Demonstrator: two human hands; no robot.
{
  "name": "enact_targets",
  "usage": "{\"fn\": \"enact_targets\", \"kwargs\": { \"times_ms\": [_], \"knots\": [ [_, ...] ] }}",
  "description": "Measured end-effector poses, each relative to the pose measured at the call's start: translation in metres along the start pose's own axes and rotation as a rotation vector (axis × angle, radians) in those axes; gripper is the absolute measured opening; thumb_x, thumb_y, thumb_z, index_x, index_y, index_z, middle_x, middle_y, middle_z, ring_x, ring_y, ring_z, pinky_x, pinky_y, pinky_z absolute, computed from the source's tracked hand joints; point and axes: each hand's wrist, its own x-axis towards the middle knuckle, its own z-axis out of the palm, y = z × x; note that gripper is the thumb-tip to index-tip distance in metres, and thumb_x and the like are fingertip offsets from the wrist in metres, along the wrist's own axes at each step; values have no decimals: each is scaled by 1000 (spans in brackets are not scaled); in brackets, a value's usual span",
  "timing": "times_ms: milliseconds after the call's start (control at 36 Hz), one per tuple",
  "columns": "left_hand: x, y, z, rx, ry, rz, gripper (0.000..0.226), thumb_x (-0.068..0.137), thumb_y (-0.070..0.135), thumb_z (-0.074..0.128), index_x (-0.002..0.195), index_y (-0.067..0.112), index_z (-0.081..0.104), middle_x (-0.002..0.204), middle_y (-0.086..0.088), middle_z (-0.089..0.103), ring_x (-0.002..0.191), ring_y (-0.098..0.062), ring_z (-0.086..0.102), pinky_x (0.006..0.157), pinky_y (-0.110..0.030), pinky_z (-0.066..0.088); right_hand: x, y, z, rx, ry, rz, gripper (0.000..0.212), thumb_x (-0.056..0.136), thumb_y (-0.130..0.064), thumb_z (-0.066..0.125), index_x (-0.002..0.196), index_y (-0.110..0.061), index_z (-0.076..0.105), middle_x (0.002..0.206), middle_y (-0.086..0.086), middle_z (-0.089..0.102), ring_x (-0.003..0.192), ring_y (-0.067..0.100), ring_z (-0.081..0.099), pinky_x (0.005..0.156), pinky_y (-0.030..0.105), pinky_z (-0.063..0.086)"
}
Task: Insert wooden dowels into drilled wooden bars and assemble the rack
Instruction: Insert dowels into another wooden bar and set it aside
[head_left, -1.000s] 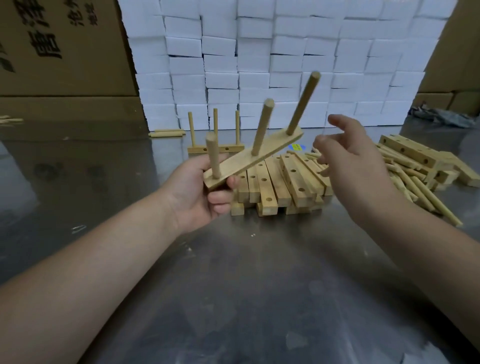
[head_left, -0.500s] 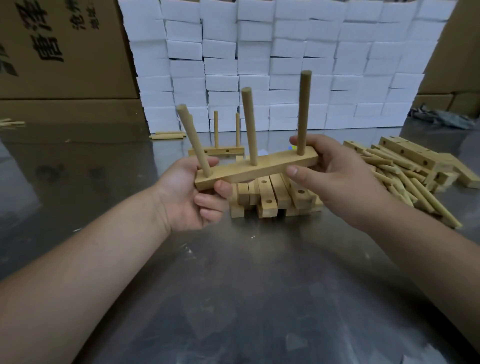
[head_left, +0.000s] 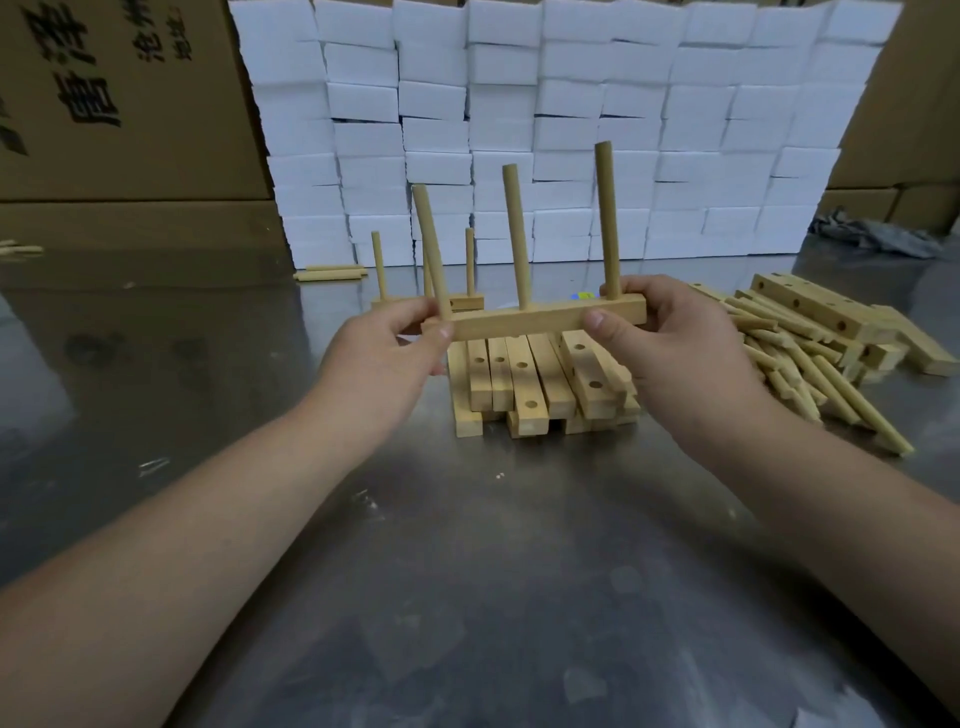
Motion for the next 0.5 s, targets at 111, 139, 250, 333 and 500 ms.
{"fn": "enact_targets", "kwargs": {
  "times_ms": [111, 139, 250, 333, 500],
  "knots": [
    [3, 3, -9, 134, -137, -33, 12, 89, 27, 60, 96, 35, 65, 80, 14, 64, 73, 2, 61, 63, -16, 39, -2, -1, 3, -11, 35, -10, 31, 84, -26, 65, 113, -20, 59, 82, -8, 63, 67, -3, 57, 51, 6, 41],
    [4, 5, -12, 187, -191, -41, 10, 87, 28, 63, 92, 36, 67, 79, 12, 66, 77, -2, 61, 62, -17, 40, -3, 0, 4, 3, 43, -3, 33, 84, -27, 65, 115, -20, 58, 84, -8, 63, 69, -1, 57, 51, 5, 41],
    [9, 10, -23, 145, -200, -39, 11, 80, 26, 71, 86, 36, 69, 75, 12, 69, 80, -5, 65, 75, -24, 49, -3, 0, 4, 24, 73, 6, 41, 85, -29, 64, 123, -22, 53, 81, -7, 60, 60, -5, 54, 48, 7, 40],
    [14, 11, -29, 135, -139, -47, 20, 78, 27, 73, 97, 31, 70, 84, 12, 71, 88, -11, 66, 76, -33, 53, -4, 0, 6, 46, 127, 42, 54, 86, -33, 62, 134, -24, 41, 88, -14, 62, 71, -5, 59, 53, 9, 42],
    [40, 7, -49, 15, 40, -46, 7, 80, 23, 71, 84, 28, 70, 69, 13, 71, 70, -1, 67, 73, -21, 48, -15, -13, 6, -135, 182, -56, 41, 88, -32, 56, 126, -26, 44, 79, -15, 53, 67, -2, 52, 60, 18, 40]
  ]
}}
